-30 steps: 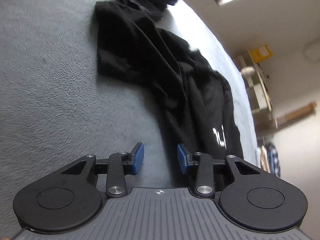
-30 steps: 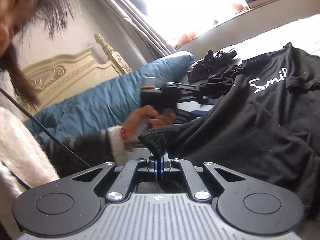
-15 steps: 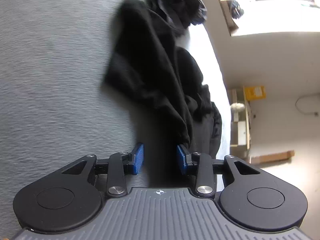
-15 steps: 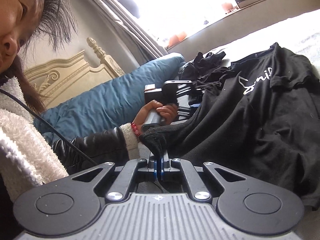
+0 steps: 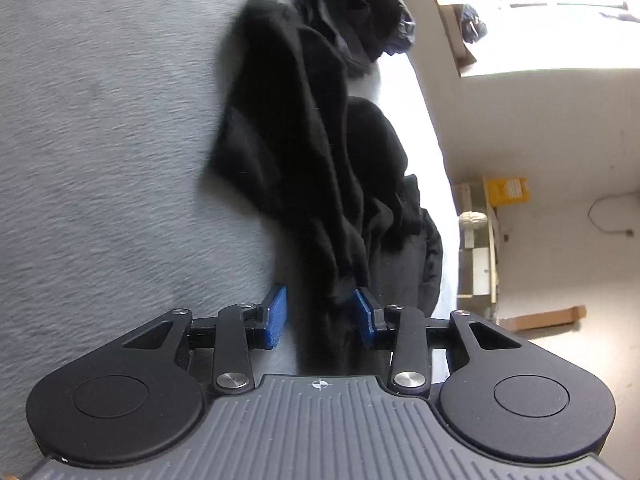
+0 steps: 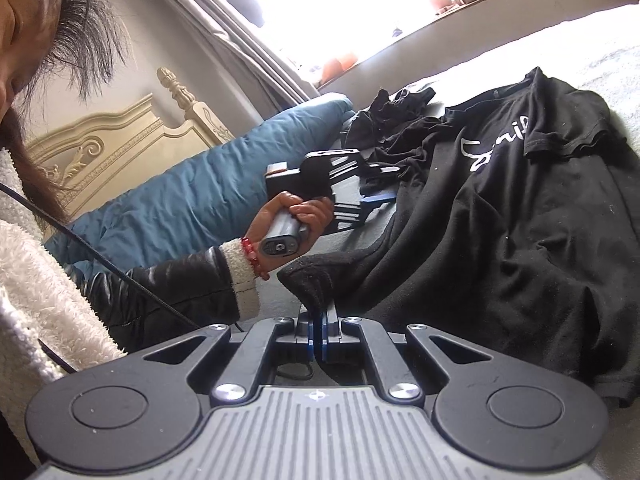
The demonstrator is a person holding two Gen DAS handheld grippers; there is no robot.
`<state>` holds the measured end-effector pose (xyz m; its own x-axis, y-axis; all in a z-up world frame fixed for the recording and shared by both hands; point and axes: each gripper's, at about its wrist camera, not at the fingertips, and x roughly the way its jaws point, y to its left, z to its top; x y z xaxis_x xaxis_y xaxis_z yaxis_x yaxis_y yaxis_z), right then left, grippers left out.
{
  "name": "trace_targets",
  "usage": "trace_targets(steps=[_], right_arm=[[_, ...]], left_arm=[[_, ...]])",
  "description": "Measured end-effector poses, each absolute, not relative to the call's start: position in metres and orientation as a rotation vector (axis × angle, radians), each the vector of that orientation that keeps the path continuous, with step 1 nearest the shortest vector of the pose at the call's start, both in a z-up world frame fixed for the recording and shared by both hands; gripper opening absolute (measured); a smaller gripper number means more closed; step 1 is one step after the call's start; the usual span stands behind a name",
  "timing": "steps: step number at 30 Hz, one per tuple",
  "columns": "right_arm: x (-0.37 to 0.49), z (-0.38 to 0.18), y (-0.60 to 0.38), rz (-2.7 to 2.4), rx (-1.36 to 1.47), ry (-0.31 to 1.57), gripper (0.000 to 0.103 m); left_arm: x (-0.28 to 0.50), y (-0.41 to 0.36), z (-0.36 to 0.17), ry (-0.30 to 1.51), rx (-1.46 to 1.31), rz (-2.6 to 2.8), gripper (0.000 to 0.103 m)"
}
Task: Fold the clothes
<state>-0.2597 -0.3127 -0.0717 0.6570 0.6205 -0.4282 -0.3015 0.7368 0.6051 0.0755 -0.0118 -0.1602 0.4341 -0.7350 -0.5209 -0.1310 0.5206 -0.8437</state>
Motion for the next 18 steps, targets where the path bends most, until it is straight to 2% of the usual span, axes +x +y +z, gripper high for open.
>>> trace_targets(steps=[1, 2, 3, 9, 18], right_arm=[[-0.26, -0.071, -0.312, 0.548, 0.515, 0.671, 0.003], [-0.259, -0.071, -0.311, 0.548, 0.508, 0.675, 0.003], [-0.259, -0.071, -0.31, 0.551, 0.499, 0.679, 0.003], [-0.253, -0.07, -0.295, 0.598, 0.399, 0.712, 0.003], [-0.226, -0.11, -0.232, 0.68, 0.059, 0.892, 0.005]], left_arm=[[0.077, -0.015, -0.157, 1.074, -0.957, -0.456, 0.018], [0.077, -0.018, -0.156, 1.068, -0.941, -0.447, 0.009], [0.077, -0.018, -0.153, 1.061, -0.926, -0.434, 0.005], [0.074, 0.018, -0.124, 0.95, -0.86, -0.426, 0.003], [0.093, 0.033, -0.143, 0.996, -0.748, -0.344, 0.005]])
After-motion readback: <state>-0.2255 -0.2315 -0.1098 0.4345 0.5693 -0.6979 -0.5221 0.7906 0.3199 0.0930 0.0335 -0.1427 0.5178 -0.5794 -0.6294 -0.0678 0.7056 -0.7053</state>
